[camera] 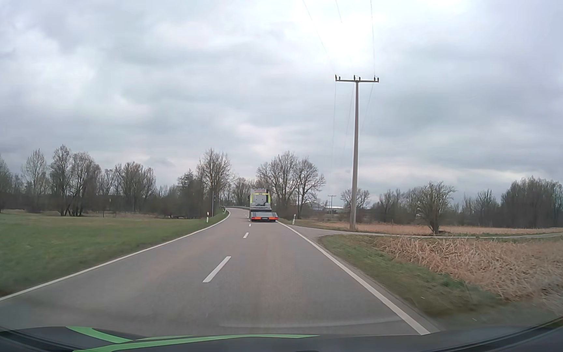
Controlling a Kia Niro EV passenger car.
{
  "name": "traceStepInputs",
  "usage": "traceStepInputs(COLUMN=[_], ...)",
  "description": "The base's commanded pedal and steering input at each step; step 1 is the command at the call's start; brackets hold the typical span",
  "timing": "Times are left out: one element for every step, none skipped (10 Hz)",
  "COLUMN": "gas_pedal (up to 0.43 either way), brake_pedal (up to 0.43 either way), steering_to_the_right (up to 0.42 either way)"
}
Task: Follow the waypoints while adhering to traffic rules and regulations
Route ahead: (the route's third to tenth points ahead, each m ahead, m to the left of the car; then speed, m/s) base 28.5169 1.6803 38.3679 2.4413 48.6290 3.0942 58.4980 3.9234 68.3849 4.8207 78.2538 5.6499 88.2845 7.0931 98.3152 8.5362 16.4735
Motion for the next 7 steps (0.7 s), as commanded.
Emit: traceStepInputs(gas_pedal=[0.110, 0.110, 0.110, 0.110, 0.110, 0.110, 0.110], brake_pedal=[0.000, 0.000, 0.000, 0.000, 0.000, 0.000, 0.000], steering_to_the_right=[-0.007, -0.007, -0.007, -0.007, -0.007, -0.008, -0.008])
